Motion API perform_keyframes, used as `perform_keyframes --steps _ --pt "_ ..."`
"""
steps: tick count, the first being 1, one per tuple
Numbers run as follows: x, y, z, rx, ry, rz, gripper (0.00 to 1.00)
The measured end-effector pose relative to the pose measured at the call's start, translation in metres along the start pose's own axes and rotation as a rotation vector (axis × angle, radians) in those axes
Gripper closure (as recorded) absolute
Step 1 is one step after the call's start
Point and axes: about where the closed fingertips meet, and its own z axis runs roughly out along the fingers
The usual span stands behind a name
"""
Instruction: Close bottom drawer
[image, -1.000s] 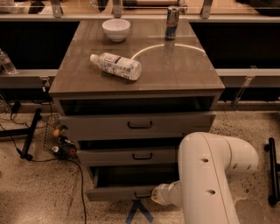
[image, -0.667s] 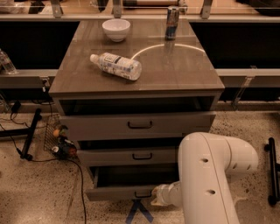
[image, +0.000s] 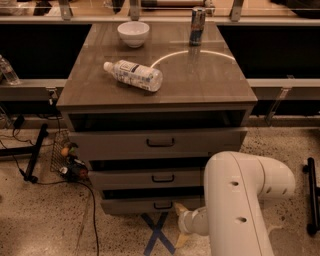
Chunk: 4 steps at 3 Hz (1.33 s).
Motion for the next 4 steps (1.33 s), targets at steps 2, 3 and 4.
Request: perform_keyframes --steps 2,3,4 --pt "0.012 0.007 0.004 -0.024 0.026 0.014 0.25" --pt "0.034 -0.006 -0.017 0.017 0.046 0.052 0.49" --pt "0.070 -0.026 -0.064 0.104 0.060 0.129 0.80"
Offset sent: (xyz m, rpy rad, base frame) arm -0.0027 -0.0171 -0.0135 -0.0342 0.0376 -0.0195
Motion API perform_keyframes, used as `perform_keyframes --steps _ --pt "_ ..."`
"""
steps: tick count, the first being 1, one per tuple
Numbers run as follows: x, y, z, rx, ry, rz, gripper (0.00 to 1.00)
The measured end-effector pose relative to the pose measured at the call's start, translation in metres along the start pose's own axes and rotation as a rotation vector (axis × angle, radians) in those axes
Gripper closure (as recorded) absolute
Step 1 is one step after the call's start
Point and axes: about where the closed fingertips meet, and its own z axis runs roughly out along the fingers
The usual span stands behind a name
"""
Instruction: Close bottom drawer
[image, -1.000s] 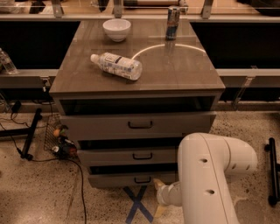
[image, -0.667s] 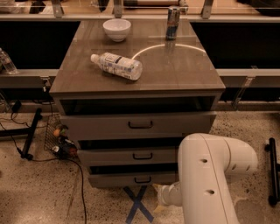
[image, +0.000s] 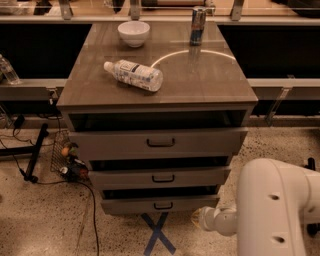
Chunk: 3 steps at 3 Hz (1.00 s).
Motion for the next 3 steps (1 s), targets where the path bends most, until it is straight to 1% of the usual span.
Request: perform_keyframes --steps 1,2,3 --pt "0.008 -0.010 -0.027 0.056 -0.036 0.042 1.00" --pt "-0.010 -0.028 -0.050 0.107 -0.110 0.035 1.00" --pt "-0.014 -0.029 -0.050 0.105 -0.129 0.049 1.00"
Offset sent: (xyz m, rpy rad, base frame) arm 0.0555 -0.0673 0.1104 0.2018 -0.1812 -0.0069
